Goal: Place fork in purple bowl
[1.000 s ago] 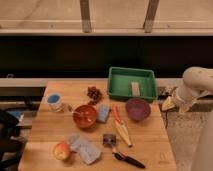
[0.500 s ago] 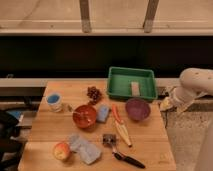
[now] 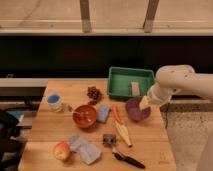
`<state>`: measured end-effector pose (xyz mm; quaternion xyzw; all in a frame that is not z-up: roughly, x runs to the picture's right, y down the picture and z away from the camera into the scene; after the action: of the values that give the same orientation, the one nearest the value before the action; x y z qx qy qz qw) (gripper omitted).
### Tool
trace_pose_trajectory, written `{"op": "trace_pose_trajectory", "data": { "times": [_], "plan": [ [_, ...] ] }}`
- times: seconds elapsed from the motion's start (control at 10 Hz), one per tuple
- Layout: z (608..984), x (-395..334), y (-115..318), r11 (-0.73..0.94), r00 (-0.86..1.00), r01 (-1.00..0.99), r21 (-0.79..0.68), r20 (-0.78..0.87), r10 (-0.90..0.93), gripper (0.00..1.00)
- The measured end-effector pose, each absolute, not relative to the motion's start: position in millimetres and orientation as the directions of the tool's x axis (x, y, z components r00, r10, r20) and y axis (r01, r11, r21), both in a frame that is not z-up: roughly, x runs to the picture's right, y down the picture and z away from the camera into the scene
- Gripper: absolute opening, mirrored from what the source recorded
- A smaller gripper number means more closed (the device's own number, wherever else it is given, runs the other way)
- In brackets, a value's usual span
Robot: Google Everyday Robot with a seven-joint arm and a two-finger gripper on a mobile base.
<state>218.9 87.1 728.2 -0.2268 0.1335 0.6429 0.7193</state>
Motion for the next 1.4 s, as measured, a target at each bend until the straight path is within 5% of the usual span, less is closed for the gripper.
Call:
{"op": "trace_pose_trajectory", "data": {
  "times": [0.6,1.4],
  "plan": [
    [704,55,105,0.337,0.508,-0.836,-0.433,-0.375,0.776,0.59],
    [716,48,104,0.350,0.524,-0.822,-0.449,-0.358,0.773,0.59]
  ]
}}
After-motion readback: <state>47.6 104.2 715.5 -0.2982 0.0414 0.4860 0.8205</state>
